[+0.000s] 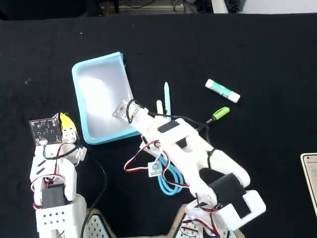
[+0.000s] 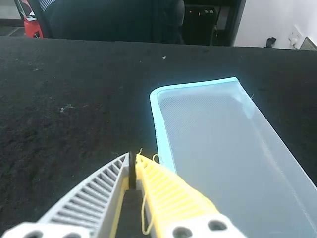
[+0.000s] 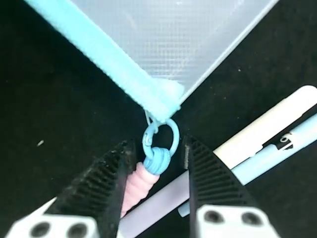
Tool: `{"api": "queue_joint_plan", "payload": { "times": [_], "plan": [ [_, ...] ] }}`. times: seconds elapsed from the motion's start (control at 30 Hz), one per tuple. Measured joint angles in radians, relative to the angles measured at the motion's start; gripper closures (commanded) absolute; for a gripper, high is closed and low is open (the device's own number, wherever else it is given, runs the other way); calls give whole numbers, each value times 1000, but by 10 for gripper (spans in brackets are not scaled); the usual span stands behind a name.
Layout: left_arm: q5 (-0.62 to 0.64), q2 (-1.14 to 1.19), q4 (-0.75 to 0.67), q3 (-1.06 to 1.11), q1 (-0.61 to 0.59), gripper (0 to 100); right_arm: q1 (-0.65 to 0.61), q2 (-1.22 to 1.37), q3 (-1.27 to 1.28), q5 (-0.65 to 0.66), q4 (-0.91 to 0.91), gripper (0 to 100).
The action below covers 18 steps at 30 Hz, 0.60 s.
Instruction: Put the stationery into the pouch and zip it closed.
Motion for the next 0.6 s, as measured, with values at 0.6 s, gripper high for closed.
{"api": "queue_joint_plan", "payload": {
  "times": [0.6],
  "plan": [
    [0,0,0,0,0,970,-34,-75,0,-146,40,988]
  ]
}}
